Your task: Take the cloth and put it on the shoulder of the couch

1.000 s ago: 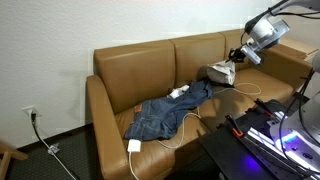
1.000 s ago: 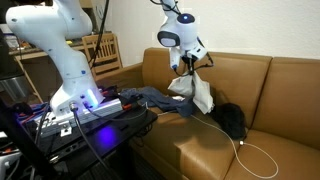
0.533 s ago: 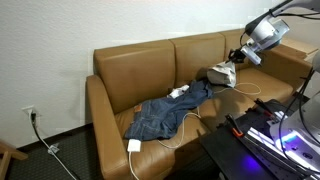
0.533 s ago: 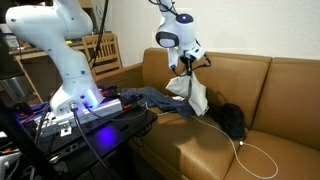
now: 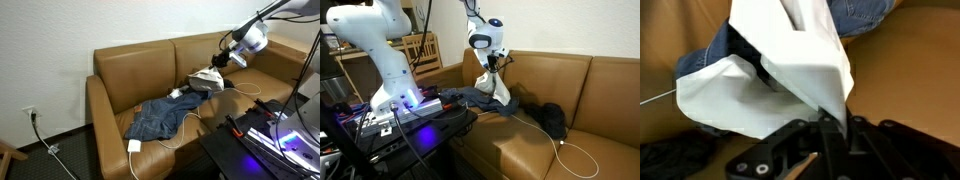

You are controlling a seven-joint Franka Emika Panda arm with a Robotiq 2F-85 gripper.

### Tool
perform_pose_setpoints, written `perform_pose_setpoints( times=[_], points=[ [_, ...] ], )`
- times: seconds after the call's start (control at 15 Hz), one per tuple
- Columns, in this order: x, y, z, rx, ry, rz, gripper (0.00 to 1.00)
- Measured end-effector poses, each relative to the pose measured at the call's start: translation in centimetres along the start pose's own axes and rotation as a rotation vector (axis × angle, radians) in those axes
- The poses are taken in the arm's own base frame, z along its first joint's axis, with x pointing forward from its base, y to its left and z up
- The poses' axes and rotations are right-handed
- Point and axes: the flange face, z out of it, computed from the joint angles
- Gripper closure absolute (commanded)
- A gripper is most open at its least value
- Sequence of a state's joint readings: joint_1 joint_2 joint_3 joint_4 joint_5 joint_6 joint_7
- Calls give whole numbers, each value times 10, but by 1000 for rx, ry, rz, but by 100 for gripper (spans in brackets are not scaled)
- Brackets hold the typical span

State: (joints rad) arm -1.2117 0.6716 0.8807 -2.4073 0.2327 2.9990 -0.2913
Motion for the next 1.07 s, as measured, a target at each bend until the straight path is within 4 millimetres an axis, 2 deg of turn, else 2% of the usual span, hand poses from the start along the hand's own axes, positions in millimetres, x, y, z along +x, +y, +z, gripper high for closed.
perform_pose_setpoints(
  times=[0.2,0.27,0.33,0.47,0.53,0.8,0.93,1.07],
  points=[
    [-35,-64,28,33,-75,-171,98],
    [-47,-85,33,50,-95,-229,90],
    [-54,-95,36,58,-107,-235,90],
    [-53,-93,36,54,-107,-227,90],
    [-51,-88,35,49,-103,-220,98],
    [-51,-82,41,31,-118,-229,98],
    [-63,-87,53,24,-161,-276,98],
    [-83,-100,66,33,-219,-348,98]
  ],
)
